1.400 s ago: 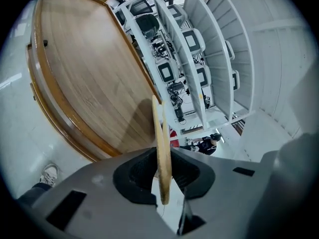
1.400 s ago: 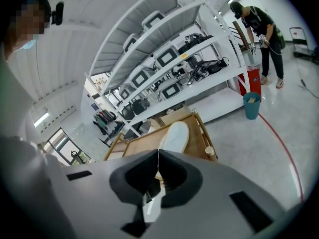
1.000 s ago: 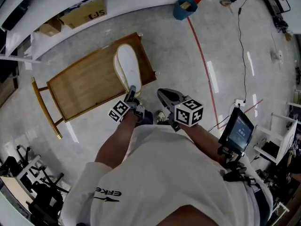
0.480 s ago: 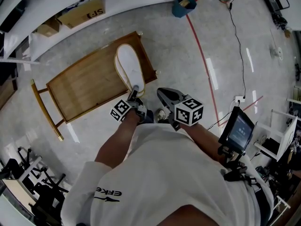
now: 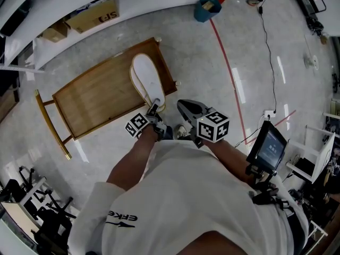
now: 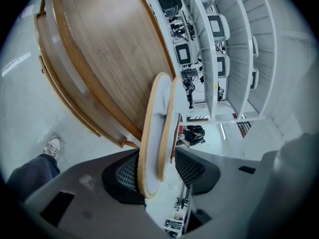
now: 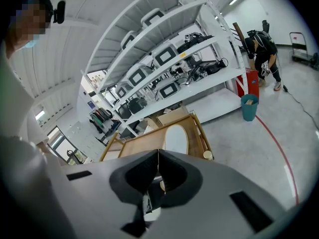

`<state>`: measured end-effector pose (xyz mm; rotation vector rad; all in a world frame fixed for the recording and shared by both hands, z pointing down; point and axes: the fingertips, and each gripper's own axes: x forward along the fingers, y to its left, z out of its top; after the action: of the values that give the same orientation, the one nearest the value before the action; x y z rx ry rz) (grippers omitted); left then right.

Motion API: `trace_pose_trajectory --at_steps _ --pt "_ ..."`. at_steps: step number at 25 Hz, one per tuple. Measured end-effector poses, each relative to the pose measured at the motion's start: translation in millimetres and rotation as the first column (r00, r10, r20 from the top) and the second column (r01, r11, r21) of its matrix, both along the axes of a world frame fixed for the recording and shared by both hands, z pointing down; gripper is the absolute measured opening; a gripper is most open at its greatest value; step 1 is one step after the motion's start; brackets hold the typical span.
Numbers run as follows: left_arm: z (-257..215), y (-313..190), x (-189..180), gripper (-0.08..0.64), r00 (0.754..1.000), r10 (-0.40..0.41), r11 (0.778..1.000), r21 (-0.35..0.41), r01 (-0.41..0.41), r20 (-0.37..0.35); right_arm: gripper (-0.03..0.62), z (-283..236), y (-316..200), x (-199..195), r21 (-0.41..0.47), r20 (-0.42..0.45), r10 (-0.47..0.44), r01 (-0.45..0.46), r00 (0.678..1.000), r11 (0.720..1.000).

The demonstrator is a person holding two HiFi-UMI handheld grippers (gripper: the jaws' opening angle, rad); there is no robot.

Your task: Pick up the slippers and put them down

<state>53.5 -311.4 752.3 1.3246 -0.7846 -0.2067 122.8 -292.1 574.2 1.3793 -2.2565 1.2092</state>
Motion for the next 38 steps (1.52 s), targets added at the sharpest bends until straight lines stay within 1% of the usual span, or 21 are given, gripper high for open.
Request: trace_pose_trajectory --at_steps 4,7,12,16,18,21,23,27,30,32,33,36,38 --pt "9 -1 2 0.195 0.999 0.037 0.999 -0.008 -0.037 0.035 0.006 0 -1 0 0.000 -0.001 -0.002 0.002 1.000 1.000" --pt "14 -1 3 0.222 0.996 0.072 0.997 0.003 -0.073 0.059 0.006 2 1 1 0.001 -0.003 -0.004 0.004 1.000 1.000" --pt "16 3 0 0.236 0.986 0.124 0.990 0.048 -0.130 0.110 0.006 4 1 3 0.012 -0.004 -0.008 0.008 1.000 1.000" --pt "13 18 -8 0.236 0.971 0.171 0.976 0.104 -0.190 0.170 0.006 5 6 2 0.025 0.000 -0.026 0.026 1.000 0.999" --pt "10 22 -15 0.236 0.965 0.169 0.972 0.130 -0.197 0.199 0.006 4 5 -1 0.037 0.006 -0.039 0.039 0.999 0.999" --pt "1 28 -30 0.236 0.960 0.136 0.966 0.184 -0.184 0.244 0.006 3 7 -5 0.062 0.019 -0.061 0.060 0.998 0.996" --pt "-11 29 -38 0.236 0.956 0.115 0.956 0.233 -0.180 0.270 0.006 1 9 -7 0.080 0.029 -0.074 0.072 0.997 0.994" --pt "-48 20 -53 0.229 0.953 0.066 0.921 0.349 -0.172 0.296 0.006 -3 4 -15 0.114 0.048 -0.096 0.090 0.994 0.989" --pt "-90 42 -49 0.181 0.951 0.011 0.885 0.440 -0.154 0.310 0.006 -17 30 -7 0.147 0.067 -0.109 0.098 0.992 0.984" --pt "-123 60 -39 0.145 0.952 -0.020 0.853 0.501 -0.143 0.305 0.006 -29 51 3 0.173 0.078 -0.110 0.095 0.991 0.980" --pt "-138 66 -33 0.115 0.954 -0.029 0.835 0.532 -0.141 0.299 0.006 -34 58 7 0.186 0.084 -0.109 0.092 0.991 0.978" --pt "-176 76 -15 0.069 0.956 -0.039 0.775 0.613 -0.154 0.289 0.006 -46 70 17 0.224 0.105 -0.107 0.081 0.989 0.971" --pt "-196 86 -3 0.048 0.959 -0.042 0.748 0.645 -0.156 0.281 0.006 -52 79 25 0.242 0.119 -0.105 0.074 0.987 0.967"
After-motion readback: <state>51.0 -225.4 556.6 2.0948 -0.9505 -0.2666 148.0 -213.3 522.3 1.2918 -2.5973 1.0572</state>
